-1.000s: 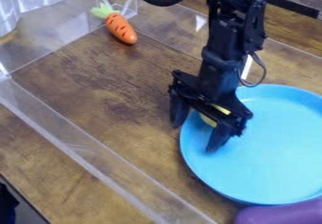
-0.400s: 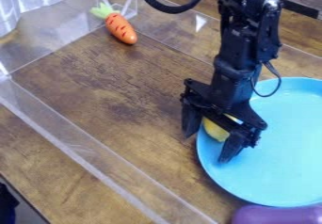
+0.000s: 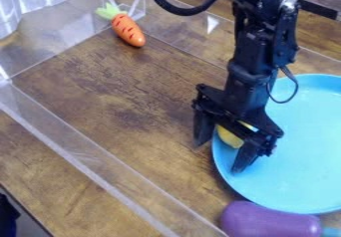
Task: Remove the purple eggplant from the blue tray and put it on the table
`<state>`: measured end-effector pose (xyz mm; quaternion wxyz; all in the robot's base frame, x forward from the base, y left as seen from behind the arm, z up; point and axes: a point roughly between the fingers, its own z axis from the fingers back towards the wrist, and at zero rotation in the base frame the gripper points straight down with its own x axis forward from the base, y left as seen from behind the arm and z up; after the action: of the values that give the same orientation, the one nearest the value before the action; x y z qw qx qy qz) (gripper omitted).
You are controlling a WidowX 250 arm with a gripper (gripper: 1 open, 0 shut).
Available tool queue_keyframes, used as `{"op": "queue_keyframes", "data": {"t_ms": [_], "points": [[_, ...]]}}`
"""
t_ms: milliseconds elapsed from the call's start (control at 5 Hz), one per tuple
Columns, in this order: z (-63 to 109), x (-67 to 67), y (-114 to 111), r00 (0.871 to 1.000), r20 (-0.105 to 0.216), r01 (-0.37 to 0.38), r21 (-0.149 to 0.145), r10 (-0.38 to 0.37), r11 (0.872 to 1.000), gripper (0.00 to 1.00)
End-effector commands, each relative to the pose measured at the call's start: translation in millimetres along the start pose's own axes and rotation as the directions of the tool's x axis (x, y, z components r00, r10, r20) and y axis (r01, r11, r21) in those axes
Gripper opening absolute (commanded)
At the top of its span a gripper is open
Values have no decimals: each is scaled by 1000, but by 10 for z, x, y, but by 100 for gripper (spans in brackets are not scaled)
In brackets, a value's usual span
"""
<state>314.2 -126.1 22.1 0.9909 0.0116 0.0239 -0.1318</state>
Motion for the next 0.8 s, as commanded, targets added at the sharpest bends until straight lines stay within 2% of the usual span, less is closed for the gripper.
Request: {"op": "queue_keyframes", "data": {"t_ms": [0, 600], "points": [[-135, 23, -113, 999, -7, 37, 3, -37, 999, 100], [-156, 108, -85, 999, -16, 43, 13, -43, 999, 100]]}}
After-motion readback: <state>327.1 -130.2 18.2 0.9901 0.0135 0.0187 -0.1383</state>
